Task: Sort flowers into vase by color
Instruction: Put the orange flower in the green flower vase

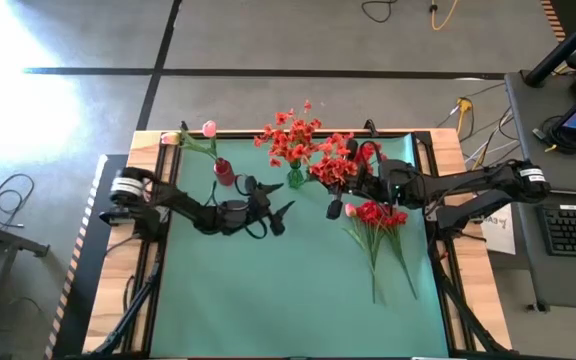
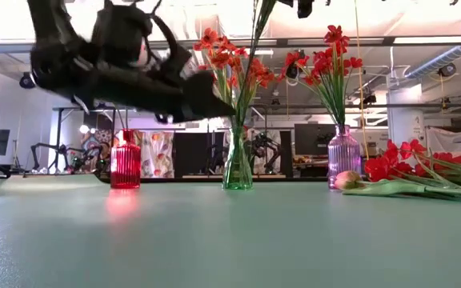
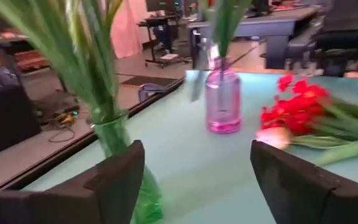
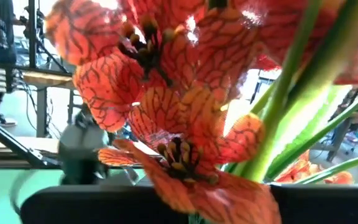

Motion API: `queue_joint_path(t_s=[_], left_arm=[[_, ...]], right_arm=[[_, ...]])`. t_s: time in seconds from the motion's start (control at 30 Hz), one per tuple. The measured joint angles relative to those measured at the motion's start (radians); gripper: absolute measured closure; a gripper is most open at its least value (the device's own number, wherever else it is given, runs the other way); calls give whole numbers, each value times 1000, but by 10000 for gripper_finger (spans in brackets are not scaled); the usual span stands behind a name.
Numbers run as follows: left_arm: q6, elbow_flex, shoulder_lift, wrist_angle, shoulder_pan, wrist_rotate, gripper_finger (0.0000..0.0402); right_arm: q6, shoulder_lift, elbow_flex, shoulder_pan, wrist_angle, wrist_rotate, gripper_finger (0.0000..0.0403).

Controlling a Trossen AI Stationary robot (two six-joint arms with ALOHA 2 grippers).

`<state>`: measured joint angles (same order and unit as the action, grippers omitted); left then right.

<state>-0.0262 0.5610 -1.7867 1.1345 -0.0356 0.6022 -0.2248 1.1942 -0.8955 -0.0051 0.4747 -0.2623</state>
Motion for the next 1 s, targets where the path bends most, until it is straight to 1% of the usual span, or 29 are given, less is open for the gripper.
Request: queue_joint_path(t_s=[0.17,0.3,0.57,0.77,1.0], left_arm=[[-36,2,-135,253,74,0,105],[-33,6,-213,373,115,0,104],[-33,72,-277,377,135,-40,103],[-37,115,-315,359,163,-35,103],[-38,128,-329,354,197,-35,103]], right_arm=[[15,0,0,0,-8,0,390],[-4,-1,0,-4,-7,0,390],[-22,-1,0,-26,-8,-27,390],[-37,-1,0,-49,2,-27,390],[-37,0,0,-81,3,-27,390]])
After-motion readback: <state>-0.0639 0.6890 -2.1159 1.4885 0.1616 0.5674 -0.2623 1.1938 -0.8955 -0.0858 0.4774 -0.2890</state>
